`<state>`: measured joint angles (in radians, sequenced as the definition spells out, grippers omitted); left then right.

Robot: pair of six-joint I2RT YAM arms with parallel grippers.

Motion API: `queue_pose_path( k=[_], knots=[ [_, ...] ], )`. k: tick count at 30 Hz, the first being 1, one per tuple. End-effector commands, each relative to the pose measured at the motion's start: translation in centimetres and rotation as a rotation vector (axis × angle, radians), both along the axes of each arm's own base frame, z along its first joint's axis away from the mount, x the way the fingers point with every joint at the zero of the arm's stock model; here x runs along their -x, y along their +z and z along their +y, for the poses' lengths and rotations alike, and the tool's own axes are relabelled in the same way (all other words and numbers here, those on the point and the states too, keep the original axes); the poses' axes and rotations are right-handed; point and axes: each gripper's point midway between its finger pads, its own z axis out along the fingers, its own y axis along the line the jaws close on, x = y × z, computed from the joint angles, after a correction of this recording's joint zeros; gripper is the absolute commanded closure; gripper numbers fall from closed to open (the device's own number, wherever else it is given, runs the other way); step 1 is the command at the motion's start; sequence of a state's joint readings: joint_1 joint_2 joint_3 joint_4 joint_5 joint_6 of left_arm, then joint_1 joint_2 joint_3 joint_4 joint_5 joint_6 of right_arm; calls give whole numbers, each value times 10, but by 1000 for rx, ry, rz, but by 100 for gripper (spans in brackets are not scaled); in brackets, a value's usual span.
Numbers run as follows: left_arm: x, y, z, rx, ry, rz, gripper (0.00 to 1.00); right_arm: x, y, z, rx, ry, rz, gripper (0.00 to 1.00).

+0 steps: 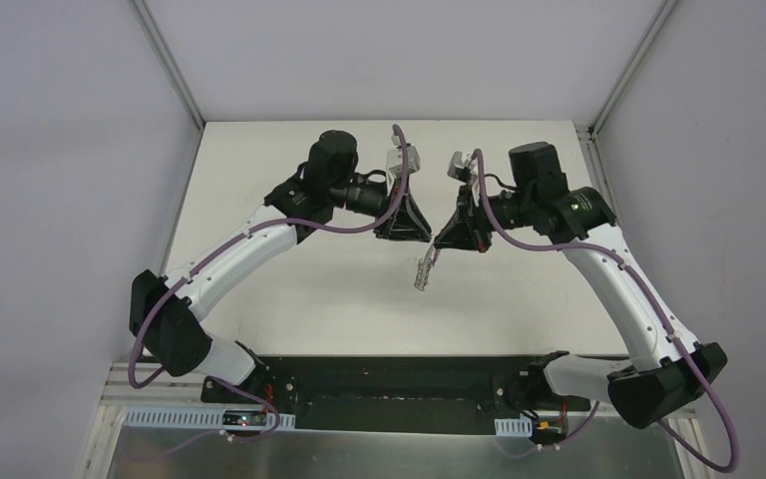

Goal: Put the keys on the keyring

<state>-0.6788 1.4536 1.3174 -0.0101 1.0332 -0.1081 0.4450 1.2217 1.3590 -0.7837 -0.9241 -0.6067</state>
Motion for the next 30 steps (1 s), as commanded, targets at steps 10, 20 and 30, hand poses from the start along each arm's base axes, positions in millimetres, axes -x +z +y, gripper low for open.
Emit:
queue_pose_path(
  k=[10, 20, 30],
  knots=[
    [6, 0, 6, -86, -31, -166, 66, 2, -4, 9, 67, 60, -34, 100],
    [12, -7, -5, -93, -66, -152, 71, 4, -4, 10, 55, 62, -35, 100],
    [12, -4, -6, -86, -70, -151, 81, 5, -9, 9, 58, 60, -30, 100]
  ],
)
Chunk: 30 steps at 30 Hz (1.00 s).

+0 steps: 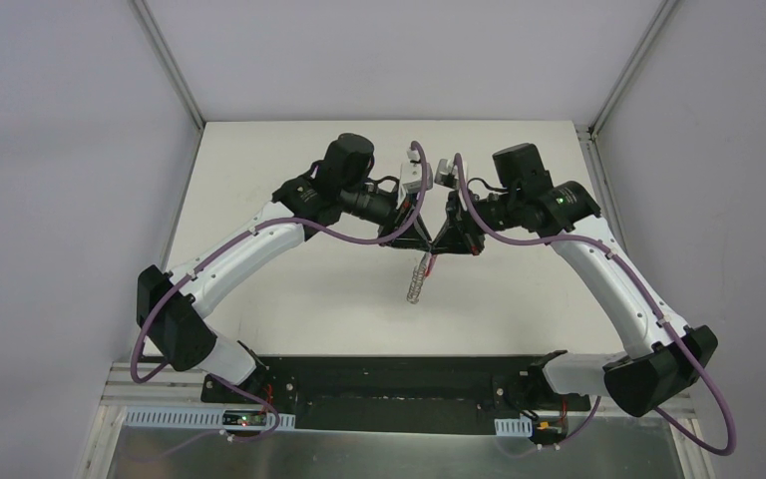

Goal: Put the keys on the keyring

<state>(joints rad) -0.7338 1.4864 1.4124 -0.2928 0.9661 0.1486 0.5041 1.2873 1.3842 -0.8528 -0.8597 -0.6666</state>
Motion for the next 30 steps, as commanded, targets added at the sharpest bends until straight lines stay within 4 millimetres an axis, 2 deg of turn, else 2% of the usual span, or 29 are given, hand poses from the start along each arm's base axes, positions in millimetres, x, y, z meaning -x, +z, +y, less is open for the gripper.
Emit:
queue_pose_path(
  k=[1, 7, 12, 17, 19, 30],
  knots=[
    [2, 19, -4, 44, -30, -50, 82, 3, 14, 2, -37, 19, -50, 100],
    [3, 16, -4, 42, -33, -44, 100, 3, 13, 2, -37, 19, -47, 100],
    [4, 18, 0, 46, -25, -43, 100, 3, 11, 1, -36, 8, -57, 100],
    [1, 37, 5, 120, -10, 15, 100, 3, 16, -6, -83, -16, -68, 78],
    [2, 44, 6, 151, -7, 42, 100, 4, 20, -9, -110, -19, -68, 72],
    [5, 52, 3, 219, -16, 96, 100, 1, 24, -11, -140, -24, -74, 69]
  ],
)
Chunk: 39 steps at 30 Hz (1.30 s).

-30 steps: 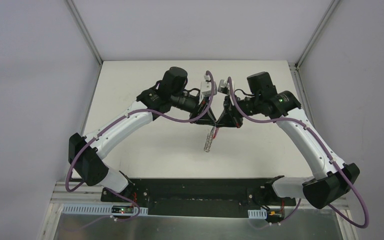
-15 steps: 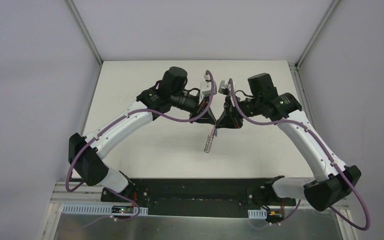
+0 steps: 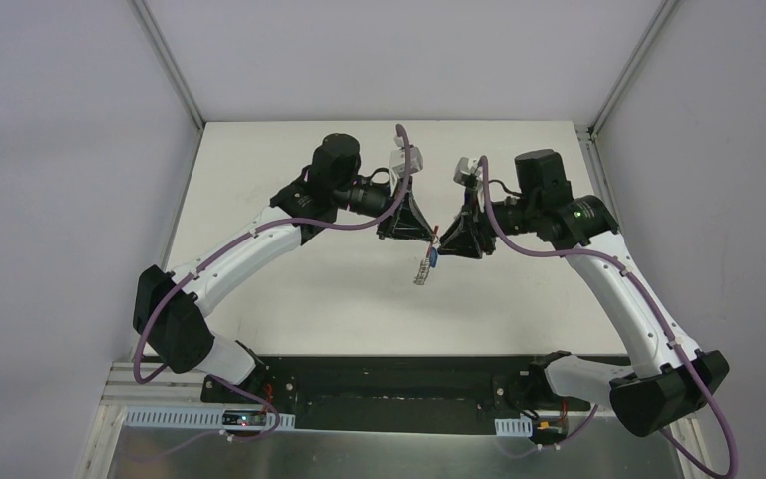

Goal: Put the keys on the keyring

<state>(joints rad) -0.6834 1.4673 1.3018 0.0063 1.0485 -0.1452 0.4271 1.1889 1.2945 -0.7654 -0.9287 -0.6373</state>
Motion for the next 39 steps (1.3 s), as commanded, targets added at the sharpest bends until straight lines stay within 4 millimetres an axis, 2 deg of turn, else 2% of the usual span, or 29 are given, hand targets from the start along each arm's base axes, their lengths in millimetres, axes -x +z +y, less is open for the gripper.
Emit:
queue_pose_path(
  k=[1, 5, 7, 10, 12, 16, 22, 35, 39],
  knots=[
    [12, 37, 4, 104, -42, -53, 100, 0, 13, 3, -46, 17, -39, 69],
    [12, 37, 3, 109, -43, -45, 100, 0, 13, 3, -50, 22, -35, 72],
    [13, 38, 3, 113, -43, -42, 100, 0, 13, 4, -52, 26, -32, 78],
    [13, 37, 3, 115, -44, -39, 100, 1, 13, 5, -58, 35, -23, 94],
    [13, 39, 2, 122, -43, -33, 100, 2, 12, 6, -62, 40, -16, 100],
    [13, 47, 1, 160, -43, -10, 100, 3, 7, 7, -67, 42, 5, 100],
    [12, 56, -2, 215, -39, 33, 100, 5, 9, 9, -89, 50, 21, 100],
    [10, 62, -2, 274, -17, 78, 100, 2, 17, 3, -176, 24, 43, 100],
    [9, 62, 0, 275, -12, 76, 100, 3, 19, -1, -194, 10, 36, 93]
  ],
)
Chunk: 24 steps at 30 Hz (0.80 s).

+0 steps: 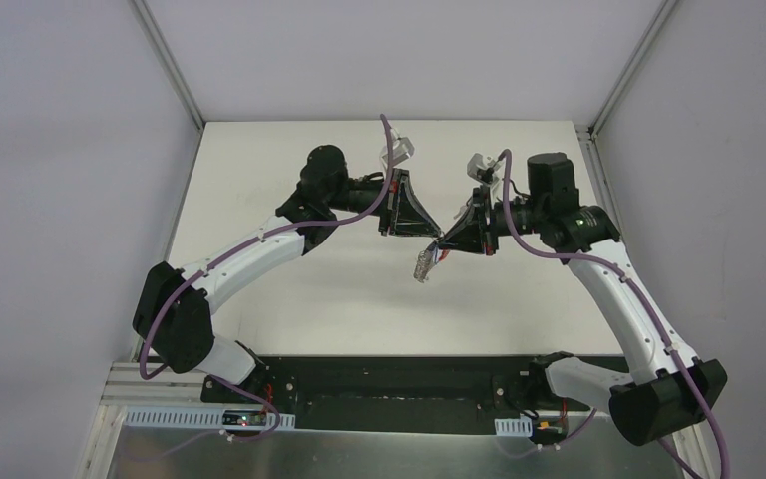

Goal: Put the keys on the keyring

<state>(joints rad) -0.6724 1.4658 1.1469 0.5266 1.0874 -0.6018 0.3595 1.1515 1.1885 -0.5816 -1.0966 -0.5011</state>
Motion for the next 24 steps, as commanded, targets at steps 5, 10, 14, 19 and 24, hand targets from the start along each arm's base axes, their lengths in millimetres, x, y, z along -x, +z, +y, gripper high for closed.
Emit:
queue_pose_path(
  k=[5, 10, 14, 19, 24],
  knots=[
    [3, 35, 7, 100, 16, -87, 100, 3, 20, -9, -55, -24, -66, 79],
    [2, 35, 7, 99, 17, -81, 100, 1, 31, -10, -63, -31, -93, 72],
    [2, 34, 7, 97, 18, -76, 100, -2, 37, -9, -67, -28, -91, 68],
    [0, 33, 6, 96, 23, -73, 100, -5, 39, -5, -78, -19, -79, 65],
    [-2, 33, 4, 96, 26, -69, 100, -7, 36, -2, -80, -9, -56, 66]
  ],
)
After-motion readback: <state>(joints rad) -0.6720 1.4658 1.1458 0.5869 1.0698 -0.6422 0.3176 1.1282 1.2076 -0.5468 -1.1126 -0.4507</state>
